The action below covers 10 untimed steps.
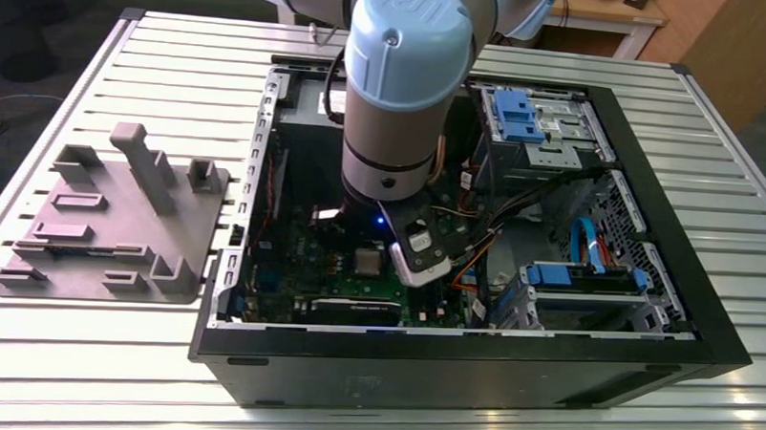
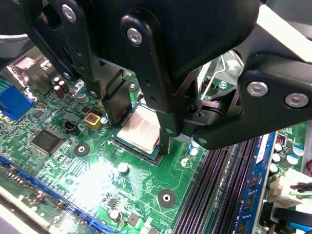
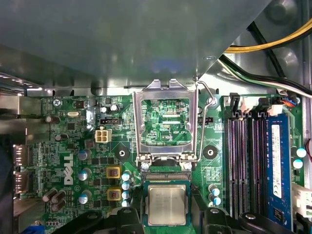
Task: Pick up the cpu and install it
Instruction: 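Place the cpu into insertion slot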
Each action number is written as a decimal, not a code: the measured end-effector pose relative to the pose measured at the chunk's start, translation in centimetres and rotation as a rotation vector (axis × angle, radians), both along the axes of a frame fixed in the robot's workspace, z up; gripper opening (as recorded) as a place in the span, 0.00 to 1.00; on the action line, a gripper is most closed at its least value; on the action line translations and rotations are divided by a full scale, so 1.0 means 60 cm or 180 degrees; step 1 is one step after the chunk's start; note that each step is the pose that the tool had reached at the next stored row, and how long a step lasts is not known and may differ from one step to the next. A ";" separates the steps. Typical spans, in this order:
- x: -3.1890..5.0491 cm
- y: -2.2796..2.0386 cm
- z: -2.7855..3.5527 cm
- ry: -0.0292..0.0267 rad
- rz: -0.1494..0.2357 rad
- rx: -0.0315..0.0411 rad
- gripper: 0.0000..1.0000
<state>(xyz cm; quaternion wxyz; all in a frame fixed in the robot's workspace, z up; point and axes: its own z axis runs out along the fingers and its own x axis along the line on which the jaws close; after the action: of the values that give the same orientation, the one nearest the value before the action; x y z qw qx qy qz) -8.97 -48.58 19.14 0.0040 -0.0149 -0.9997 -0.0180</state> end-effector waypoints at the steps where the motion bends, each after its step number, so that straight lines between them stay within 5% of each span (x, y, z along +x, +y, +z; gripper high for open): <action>1: 0.000 0.0001 -0.001 0.0000 0.0000 0.0002 0.47; 10: 0.000 0.0007 -0.003 0.0000 0.0000 0.0006 0.47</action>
<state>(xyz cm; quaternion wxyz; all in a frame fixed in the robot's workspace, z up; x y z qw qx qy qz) -8.97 -48.54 18.94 0.0041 -0.0148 -0.9997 -0.0189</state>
